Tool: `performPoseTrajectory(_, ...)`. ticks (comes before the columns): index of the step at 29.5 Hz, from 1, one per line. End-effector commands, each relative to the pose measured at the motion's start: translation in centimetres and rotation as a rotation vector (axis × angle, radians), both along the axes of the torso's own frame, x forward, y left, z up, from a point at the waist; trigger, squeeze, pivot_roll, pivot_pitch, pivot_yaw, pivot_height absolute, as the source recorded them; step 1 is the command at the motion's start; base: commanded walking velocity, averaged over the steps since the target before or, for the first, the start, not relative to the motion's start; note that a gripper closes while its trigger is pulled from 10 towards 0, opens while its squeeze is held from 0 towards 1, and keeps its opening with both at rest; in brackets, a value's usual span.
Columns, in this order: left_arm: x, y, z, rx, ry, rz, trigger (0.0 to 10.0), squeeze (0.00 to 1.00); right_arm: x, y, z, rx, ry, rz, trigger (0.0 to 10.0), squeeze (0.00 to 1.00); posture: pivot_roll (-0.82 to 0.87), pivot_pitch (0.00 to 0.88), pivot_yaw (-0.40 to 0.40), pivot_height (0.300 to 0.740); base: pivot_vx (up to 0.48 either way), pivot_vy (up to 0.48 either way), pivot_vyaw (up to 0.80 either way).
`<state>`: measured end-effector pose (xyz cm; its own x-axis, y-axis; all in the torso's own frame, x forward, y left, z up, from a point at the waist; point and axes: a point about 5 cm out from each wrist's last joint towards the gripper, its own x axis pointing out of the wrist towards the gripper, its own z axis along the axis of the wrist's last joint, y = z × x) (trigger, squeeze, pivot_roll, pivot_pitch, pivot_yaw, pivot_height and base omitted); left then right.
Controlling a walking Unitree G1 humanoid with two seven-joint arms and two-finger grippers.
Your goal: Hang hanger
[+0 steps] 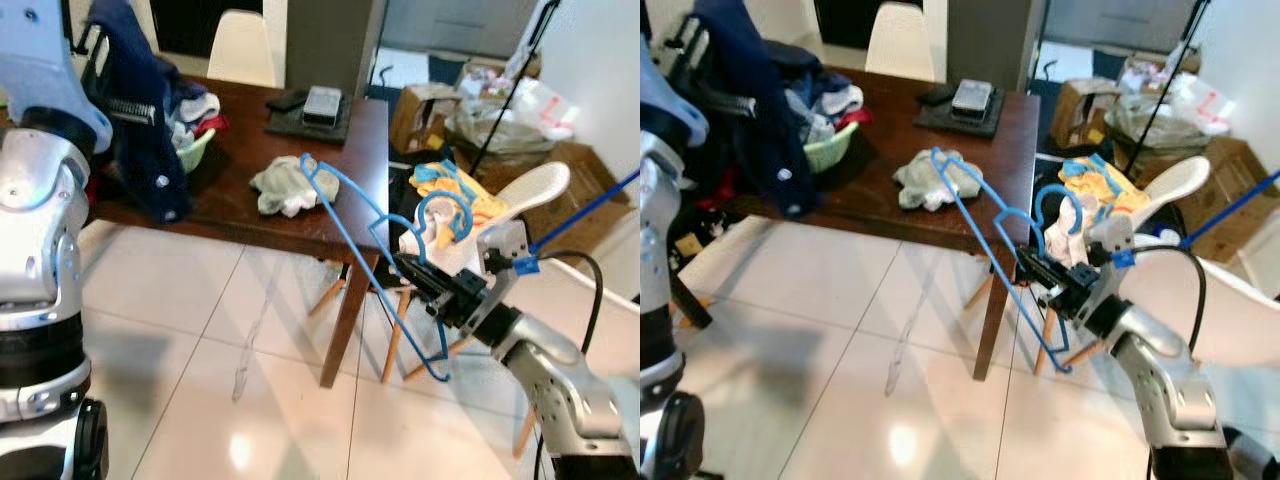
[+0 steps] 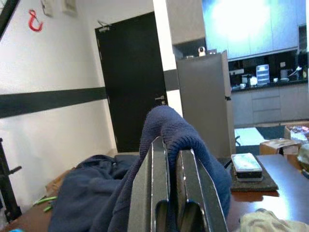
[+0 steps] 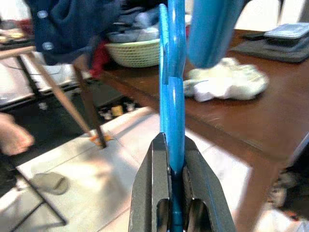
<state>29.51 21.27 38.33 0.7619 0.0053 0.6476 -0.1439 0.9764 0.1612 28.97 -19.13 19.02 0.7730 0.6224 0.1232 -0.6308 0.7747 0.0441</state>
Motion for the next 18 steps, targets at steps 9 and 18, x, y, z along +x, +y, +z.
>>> performPoseTrajectory(9, 1.6, -4.6, -4.7, -0.172, 0.232, -0.410, 10.0, 0.00, 0.4, -0.2, -0.5, 0.010, 0.028, -0.046, 10.0, 0.00, 0.10, 0.085, -0.037, 0.740, -0.337, 0.000, 0.00)
performPoseTrajectory(18, 3.6, -4.7, -15.0, -0.138, 0.609, -0.404, 10.0, 0.00, 1.0, -0.9, -2.7, -0.077, 0.151, -0.142, 10.0, 0.00, 0.09, 0.089, -0.038, 0.740, -0.085, 0.000, -0.49)
